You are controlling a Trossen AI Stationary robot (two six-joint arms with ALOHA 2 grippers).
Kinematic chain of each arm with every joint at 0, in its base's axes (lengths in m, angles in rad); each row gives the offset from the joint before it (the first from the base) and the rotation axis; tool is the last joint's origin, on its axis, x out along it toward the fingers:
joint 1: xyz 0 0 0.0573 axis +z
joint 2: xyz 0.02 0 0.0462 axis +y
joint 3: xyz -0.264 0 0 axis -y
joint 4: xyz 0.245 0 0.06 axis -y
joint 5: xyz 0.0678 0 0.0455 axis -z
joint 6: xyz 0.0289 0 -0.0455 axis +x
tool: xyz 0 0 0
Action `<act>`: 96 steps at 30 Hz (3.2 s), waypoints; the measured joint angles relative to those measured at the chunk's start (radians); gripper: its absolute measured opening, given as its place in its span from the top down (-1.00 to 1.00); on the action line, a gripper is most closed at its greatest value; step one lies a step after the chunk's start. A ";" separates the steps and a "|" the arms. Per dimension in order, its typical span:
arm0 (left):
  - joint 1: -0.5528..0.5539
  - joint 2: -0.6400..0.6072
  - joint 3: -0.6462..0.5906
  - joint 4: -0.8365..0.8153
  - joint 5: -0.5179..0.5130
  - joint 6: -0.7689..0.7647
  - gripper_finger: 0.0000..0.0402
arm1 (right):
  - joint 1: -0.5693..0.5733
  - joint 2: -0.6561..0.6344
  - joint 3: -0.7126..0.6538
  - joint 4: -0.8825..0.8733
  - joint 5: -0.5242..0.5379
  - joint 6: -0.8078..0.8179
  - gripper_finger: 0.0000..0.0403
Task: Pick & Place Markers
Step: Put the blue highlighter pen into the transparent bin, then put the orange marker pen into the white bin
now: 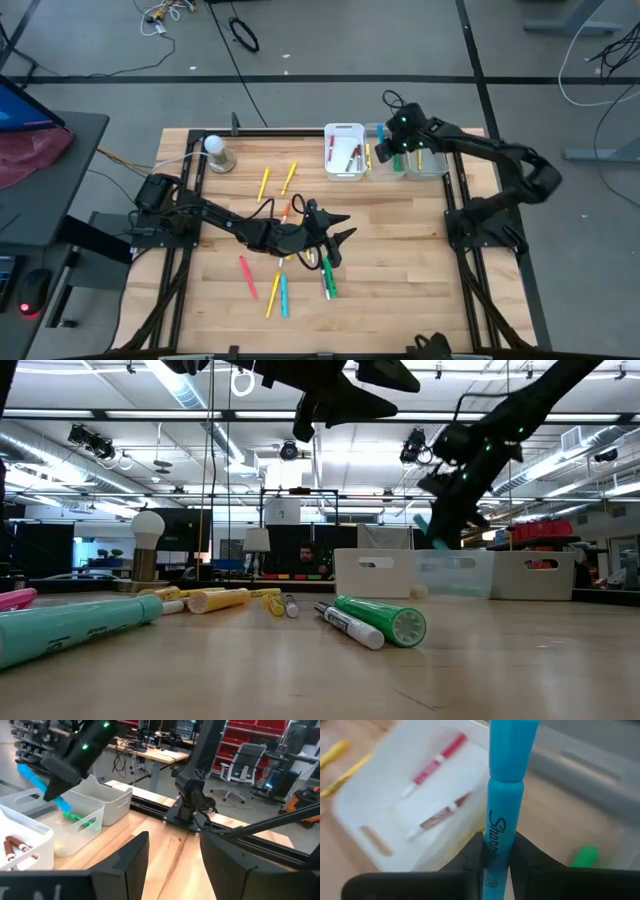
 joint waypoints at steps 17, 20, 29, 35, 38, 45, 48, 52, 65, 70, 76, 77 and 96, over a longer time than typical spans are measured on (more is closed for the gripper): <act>-0.003 0.000 0.000 0.000 0.001 -0.010 0.08 | -0.023 0.218 0.008 0.041 -0.033 0.111 0.73; -0.003 0.000 0.000 0.000 0.002 -0.010 0.08 | -0.023 0.237 0.010 0.062 -0.026 0.126 0.71; -0.003 0.000 0.000 0.000 0.002 -0.010 0.08 | -0.023 0.248 0.009 0.098 -0.033 0.133 0.34; -0.003 0.000 0.001 0.000 0.002 -0.009 0.08 | -0.023 0.215 0.008 0.116 -0.033 0.099 0.07; -0.003 0.000 0.001 0.000 0.002 -0.010 0.08 | -0.023 0.156 0.008 0.101 -0.033 0.073 0.01; -0.003 0.000 0.001 0.000 0.002 -0.009 0.08 | 0.018 -0.084 0.008 0.026 0.018 0.000 0.06; -0.003 -0.001 0.001 0.000 0.002 -0.009 0.08 | 0.084 -0.204 0.008 -0.023 0.029 -0.038 0.10; -0.004 -0.002 0.001 0.000 0.001 0.012 0.08 | 0.243 -0.344 0.007 -0.107 0.052 -0.070 0.18; -0.102 -0.138 0.002 -0.313 -0.232 -0.020 0.08 | 1.034 -0.531 -0.295 0.161 0.322 0.038 0.40; -0.160 -0.204 0.002 -0.573 -0.303 -0.181 0.08 | 1.233 -0.503 -0.471 0.428 0.432 0.128 0.47; -0.180 -0.226 0.002 -0.978 -0.302 -0.600 0.08 | 1.300 -0.476 -0.637 0.657 0.560 0.243 0.51; -0.172 -0.220 0.002 -1.042 -0.303 -0.690 0.08 | 1.299 -0.475 -0.654 0.687 0.570 0.258 0.51; 0.133 0.039 -0.010 -1.237 0.109 -1.045 0.10 | 1.299 -0.475 -0.690 0.851 0.645 0.236 0.51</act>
